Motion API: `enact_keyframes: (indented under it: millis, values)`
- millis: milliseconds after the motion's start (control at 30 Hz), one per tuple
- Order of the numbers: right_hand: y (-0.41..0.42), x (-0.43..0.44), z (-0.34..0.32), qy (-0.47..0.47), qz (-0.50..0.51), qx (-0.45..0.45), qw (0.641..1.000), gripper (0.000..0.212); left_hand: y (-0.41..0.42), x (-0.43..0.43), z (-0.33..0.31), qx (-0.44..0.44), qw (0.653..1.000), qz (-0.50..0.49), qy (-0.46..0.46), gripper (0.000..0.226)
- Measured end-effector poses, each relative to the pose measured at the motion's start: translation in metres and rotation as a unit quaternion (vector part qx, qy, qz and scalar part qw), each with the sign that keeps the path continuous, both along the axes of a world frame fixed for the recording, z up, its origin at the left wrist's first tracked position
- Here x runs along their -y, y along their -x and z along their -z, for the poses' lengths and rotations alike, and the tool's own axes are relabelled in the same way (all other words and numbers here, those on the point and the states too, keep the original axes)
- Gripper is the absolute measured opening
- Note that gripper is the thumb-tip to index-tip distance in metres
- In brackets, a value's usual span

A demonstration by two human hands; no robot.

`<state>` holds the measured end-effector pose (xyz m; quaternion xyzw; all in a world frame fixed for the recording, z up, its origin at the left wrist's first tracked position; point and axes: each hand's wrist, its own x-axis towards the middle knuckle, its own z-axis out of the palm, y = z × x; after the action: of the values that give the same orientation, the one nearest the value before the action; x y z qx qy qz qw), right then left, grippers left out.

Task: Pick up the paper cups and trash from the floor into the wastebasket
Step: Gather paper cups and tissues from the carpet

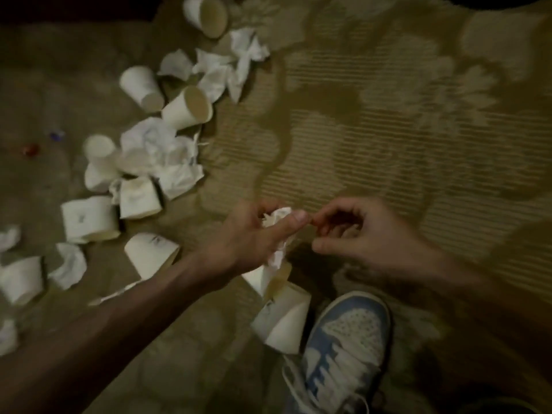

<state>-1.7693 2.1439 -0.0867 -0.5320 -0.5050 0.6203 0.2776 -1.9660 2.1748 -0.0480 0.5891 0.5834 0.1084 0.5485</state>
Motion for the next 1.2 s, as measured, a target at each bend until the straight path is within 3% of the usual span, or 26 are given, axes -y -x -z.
enact_keyframes:
  millis: [133, 300, 400, 533, 667, 1000, 1200]
  values:
    - [0.03, 0.019, 0.023, 0.002, -0.185, 0.177, 0.967, 0.032, 0.049, 0.042, 0.002, -0.088, 0.995, 0.012, 0.05, 0.021]
    - [0.047, 0.039, 0.042, 0.03, -0.25, 0.182, 0.951, 0.043, 0.071, 0.091, 0.027, -0.186, 0.971, -0.07, 0.13, 0.016]
    - [0.054, 0.042, 0.048, 0.01, -0.24, 0.194, 0.951, 0.04, 0.07, 0.106, 0.036, -0.185, 0.963, -0.099, 0.171, 0.019]
    - [0.054, 0.047, 0.052, 0.014, -0.214, 0.187, 0.959, 0.017, 0.058, 0.112, 0.041, -0.163, 0.951, -0.124, 0.233, 0.02]
    - [0.041, 0.051, 0.052, 0.043, -0.165, 0.159, 0.972, 0.009, 0.045, 0.101, 0.037, -0.09, 0.941, -0.139, 0.294, 0.028]
    - [-0.05, 0.016, 0.007, 0.0, 0.079, 0.091, 0.993, 0.013, -0.046, 0.046, 0.012, 0.061, 0.962, -0.153, 0.218, 0.041]
    - [-0.103, -0.007, -0.038, -0.073, 0.219, 0.097, 0.968, 0.008, -0.115, -0.026, -0.015, 0.113, 0.978, -0.121, 0.124, 0.022]
